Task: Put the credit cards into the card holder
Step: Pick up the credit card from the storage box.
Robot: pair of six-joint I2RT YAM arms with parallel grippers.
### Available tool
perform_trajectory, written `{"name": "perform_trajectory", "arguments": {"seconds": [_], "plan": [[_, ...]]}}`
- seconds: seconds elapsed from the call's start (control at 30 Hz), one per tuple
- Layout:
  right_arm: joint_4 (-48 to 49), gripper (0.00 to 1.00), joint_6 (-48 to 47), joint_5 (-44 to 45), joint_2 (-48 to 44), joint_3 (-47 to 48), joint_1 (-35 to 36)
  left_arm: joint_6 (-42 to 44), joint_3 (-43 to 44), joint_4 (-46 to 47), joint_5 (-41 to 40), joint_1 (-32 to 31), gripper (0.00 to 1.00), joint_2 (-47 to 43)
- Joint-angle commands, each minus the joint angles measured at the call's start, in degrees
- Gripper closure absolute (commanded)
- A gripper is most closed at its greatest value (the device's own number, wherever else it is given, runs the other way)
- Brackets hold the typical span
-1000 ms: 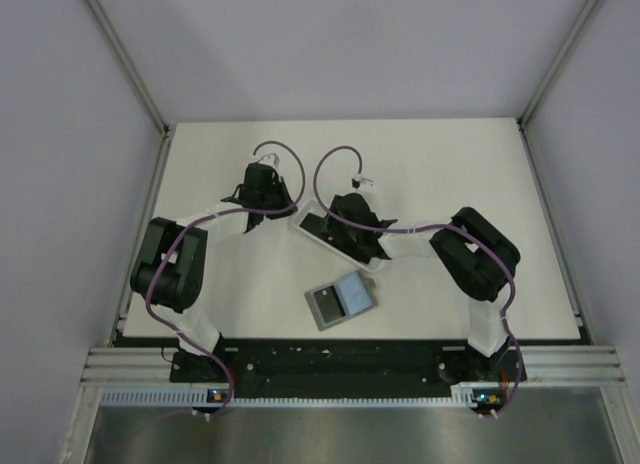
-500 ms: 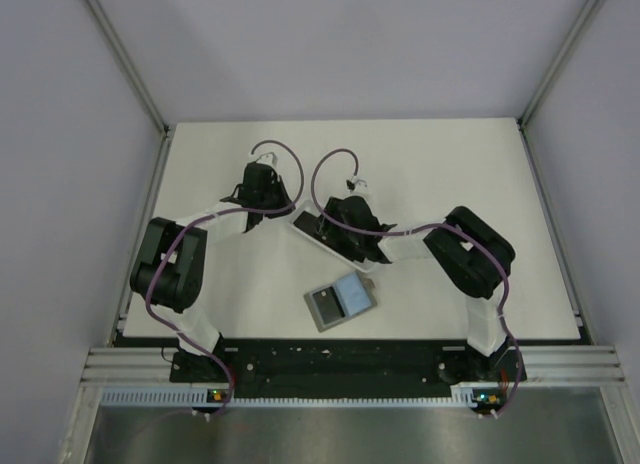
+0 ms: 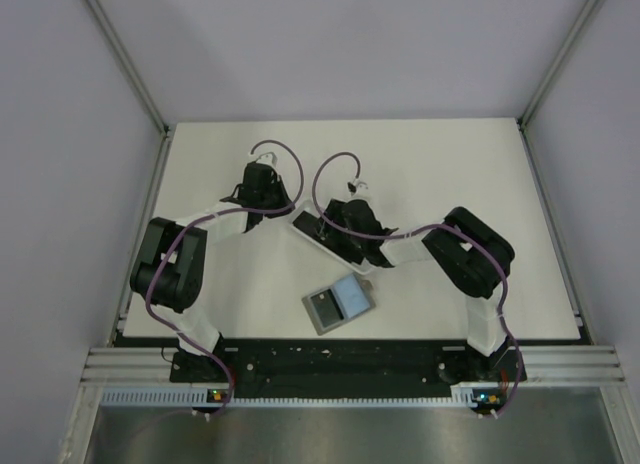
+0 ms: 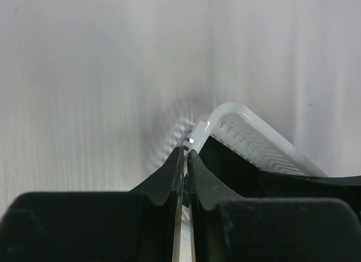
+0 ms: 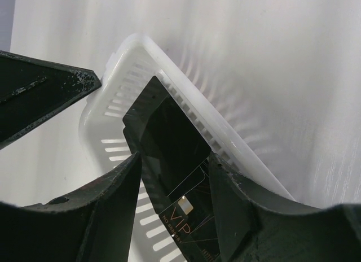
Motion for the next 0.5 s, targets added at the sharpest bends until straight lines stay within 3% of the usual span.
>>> {"name": "perform_trajectory", "arguments": {"seconds": [0.0,0.47], "plan": [[5.95,0.49,0.04,-5.49,-1.28,-1.5,1.3,-0.51,-1.51,-3.1,5.43,-1.73,0.9,0.67],[11.66,0.5,0.57,-5.92,-2.69,-4.93,1.3,-0.43,-1.78,-3.18,4.99,-1.82,0.9,0.67]]}}
